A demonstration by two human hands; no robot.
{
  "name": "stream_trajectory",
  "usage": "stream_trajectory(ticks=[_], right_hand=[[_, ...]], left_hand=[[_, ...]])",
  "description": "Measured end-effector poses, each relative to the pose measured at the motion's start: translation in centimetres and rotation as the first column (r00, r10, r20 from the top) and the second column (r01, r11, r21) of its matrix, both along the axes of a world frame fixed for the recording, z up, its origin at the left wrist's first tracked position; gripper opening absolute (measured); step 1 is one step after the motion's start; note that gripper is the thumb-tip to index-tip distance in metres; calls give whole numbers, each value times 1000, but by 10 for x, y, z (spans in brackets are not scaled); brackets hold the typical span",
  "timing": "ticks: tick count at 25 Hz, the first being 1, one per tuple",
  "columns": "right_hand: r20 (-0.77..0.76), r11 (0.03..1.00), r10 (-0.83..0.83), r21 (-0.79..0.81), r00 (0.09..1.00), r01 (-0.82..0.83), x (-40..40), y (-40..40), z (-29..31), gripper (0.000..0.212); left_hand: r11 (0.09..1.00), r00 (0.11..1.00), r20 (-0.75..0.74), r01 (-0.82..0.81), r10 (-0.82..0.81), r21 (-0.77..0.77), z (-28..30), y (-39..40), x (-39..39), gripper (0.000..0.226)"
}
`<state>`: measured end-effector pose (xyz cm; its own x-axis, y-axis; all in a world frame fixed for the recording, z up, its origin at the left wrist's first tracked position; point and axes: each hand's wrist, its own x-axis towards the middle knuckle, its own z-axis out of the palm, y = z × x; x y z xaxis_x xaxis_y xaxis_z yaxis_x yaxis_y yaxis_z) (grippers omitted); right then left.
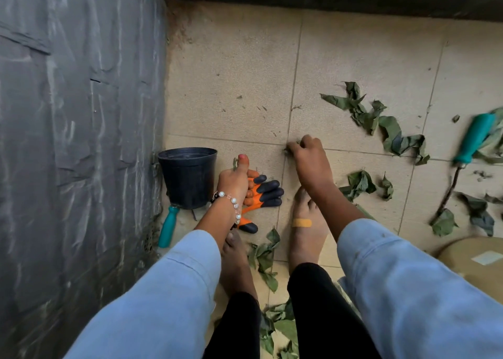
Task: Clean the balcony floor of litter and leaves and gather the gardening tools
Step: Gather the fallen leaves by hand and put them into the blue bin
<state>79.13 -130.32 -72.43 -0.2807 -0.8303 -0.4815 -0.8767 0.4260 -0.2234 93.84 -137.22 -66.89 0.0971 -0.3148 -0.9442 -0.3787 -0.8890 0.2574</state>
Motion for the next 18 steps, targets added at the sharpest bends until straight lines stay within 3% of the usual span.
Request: stream_trajectory(ticks=[1, 3, 5, 6, 7, 9, 10, 12, 13, 14, 15, 16, 17, 18], right_hand=[[29, 1000, -26, -16, 999, 26, 0, -2, 0, 31], [202, 959, -233, -112, 951, 258, 3, -9, 9, 24], [503, 826, -439, -100, 744, 555, 11, -13, 33, 18], [621, 785, -457, -56, 637, 617, 19, -13, 50, 17], [672, 789, -434, -36, 599, 613, 29, -11, 68, 17], [701, 876, -249, -131, 669, 463, 47, -5, 95, 18], [663, 936, -101, -189, 742, 296, 52, 0, 101, 20], [620, 994, 76, -113, 781, -7, 41, 6, 103, 29], [674, 998, 64, -26, 736, -63, 29, 9, 101, 33], [785, 1000, -19, 29, 620, -7, 18, 11, 98, 35], [878, 981, -156, 87, 452, 171, 9, 11, 98, 32], [901, 900, -296, 152, 317, 409, 2, 12, 88, 26], [853, 782, -432, 192, 292, 594, -4, 11, 76, 19], [724, 731, -530, 125, 443, 671, -11, 10, 60, 15]], left_hand=[[1000, 1000, -7, -5, 5, 1, -1, 0, -1, 56], [999, 999, -25, -40, 41, 35, 4, -1, -4, 60], [987, 991, -59, -110, 117, 117, 14, 0, -10, 70], [974, 982, -84, -154, 170, 164, 20, 1, -14, 74], [956, 967, -103, -211, 235, 202, 26, 2, -20, 76], [906, 922, -95, -344, 375, 247, 35, 2, -28, 68], [886, 906, -65, -390, 417, 251, 35, 1, -29, 62], [880, 907, -13, -404, 420, 249, 30, 0, -27, 48], [885, 910, 4, -403, 414, 235, 28, 1, -28, 42], [893, 914, 7, -399, 406, 209, 28, 1, -30, 36], [903, 918, 9, -391, 396, 175, 28, 1, -33, 32], [910, 921, -5, -385, 390, 154, 26, -1, -35, 30], [915, 924, -16, -376, 382, 150, 26, -3, -37, 32], [923, 931, -32, -355, 363, 144, 25, -6, -38, 34]])
